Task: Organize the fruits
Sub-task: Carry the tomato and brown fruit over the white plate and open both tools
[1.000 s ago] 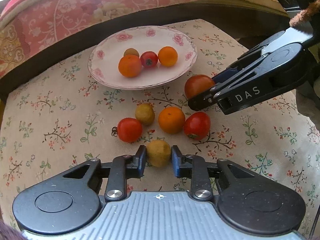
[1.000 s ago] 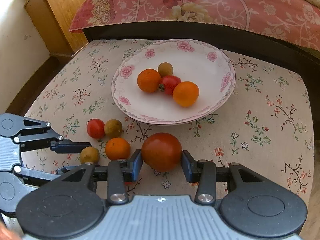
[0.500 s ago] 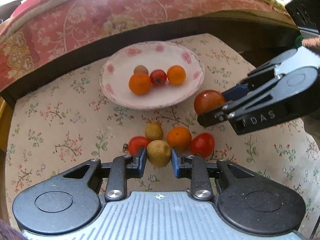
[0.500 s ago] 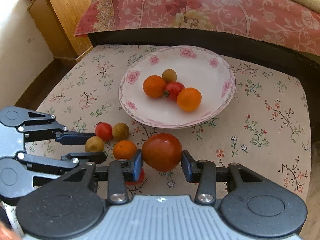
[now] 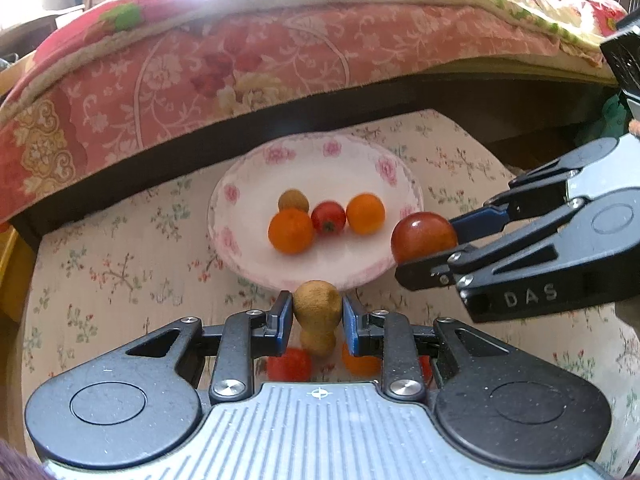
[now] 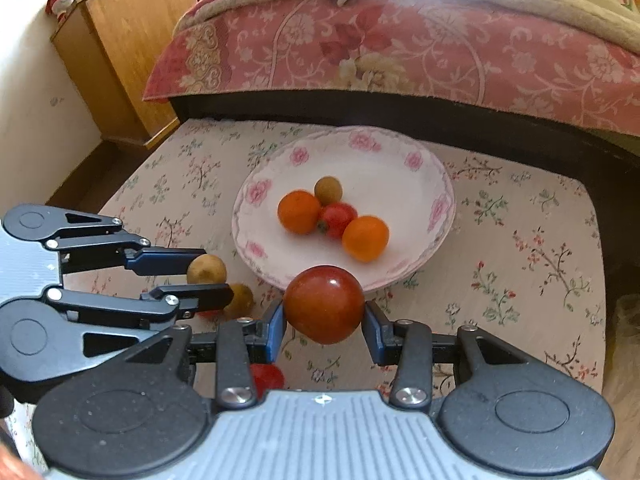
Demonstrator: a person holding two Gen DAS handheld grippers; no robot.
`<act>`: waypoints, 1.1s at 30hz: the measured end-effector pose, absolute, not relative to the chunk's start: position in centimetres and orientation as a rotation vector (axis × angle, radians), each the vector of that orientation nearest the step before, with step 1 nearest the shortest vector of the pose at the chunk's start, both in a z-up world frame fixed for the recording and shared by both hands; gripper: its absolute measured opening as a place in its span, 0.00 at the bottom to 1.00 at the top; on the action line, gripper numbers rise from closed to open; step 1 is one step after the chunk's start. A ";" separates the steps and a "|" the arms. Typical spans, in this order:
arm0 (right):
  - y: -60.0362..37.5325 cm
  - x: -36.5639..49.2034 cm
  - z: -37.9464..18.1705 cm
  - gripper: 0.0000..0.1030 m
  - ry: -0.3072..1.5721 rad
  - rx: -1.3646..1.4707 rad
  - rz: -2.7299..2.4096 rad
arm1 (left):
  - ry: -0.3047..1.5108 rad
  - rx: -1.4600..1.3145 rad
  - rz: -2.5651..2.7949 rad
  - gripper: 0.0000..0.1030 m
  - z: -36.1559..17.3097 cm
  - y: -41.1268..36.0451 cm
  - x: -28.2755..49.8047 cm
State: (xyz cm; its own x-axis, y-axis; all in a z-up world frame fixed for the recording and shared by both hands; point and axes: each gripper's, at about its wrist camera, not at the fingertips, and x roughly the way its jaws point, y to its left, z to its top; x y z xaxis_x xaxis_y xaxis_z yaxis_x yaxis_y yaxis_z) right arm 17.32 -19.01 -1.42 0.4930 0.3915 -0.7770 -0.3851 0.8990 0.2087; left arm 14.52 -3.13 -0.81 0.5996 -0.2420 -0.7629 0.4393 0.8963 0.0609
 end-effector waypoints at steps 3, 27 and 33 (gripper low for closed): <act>-19.0 17.7 -1.1 0.43 0.930 0.010 0.464 | 0.833 0.251 -0.388 0.33 -0.7 -3.5 15.2; -19.6 20.6 -2.0 0.43 0.914 0.050 0.408 | 0.864 0.210 -0.327 0.32 -1.8 -3.6 18.3; -19.4 20.8 -2.1 0.43 0.915 0.050 0.411 | 0.875 0.203 -0.316 0.33 -2.0 -3.5 18.5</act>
